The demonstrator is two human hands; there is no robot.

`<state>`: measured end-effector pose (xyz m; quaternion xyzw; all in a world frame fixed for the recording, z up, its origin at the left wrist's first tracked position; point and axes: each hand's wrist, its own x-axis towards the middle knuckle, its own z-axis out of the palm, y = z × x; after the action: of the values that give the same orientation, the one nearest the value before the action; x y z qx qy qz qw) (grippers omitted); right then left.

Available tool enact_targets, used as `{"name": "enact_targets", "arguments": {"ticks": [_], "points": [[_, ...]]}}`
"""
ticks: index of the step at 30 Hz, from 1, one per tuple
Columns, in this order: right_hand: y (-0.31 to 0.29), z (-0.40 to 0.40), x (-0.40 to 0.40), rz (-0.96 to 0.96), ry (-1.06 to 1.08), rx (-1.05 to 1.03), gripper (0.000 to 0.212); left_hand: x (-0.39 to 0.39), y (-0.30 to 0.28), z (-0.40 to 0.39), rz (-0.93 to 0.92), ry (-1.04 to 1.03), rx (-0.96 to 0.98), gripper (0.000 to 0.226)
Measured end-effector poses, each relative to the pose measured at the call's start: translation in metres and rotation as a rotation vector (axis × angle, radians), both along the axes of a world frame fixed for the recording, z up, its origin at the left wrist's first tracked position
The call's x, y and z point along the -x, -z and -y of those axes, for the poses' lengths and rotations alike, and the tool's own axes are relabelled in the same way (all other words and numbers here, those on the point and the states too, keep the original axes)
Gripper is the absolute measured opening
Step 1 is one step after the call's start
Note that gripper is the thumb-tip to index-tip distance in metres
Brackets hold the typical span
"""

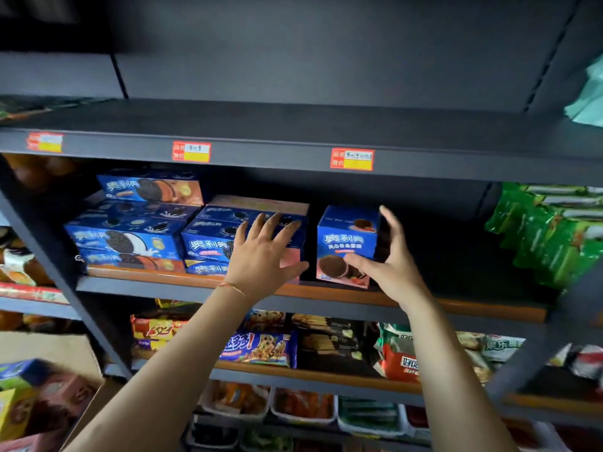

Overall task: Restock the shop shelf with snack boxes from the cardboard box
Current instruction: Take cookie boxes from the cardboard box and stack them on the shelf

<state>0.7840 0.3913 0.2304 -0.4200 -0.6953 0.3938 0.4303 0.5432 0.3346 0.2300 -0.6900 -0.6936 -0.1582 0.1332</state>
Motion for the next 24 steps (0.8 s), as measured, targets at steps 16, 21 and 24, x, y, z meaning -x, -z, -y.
{"name": "enact_targets", "arguments": {"ticks": [16,21,24], "points": [[0.006,-0.015,0.010,0.274,-0.173,0.029,0.109,0.003,-0.006,-0.002,-0.024,-0.004,0.075,0.092],[0.009,-0.010,0.010,0.306,-0.143,-0.003,0.109,0.007,-0.008,0.001,-0.032,0.023,0.068,0.094],[0.005,0.001,0.015,0.308,-0.034,-0.086,0.105,0.008,-0.006,0.001,-0.010,0.041,0.056,0.095]]}}
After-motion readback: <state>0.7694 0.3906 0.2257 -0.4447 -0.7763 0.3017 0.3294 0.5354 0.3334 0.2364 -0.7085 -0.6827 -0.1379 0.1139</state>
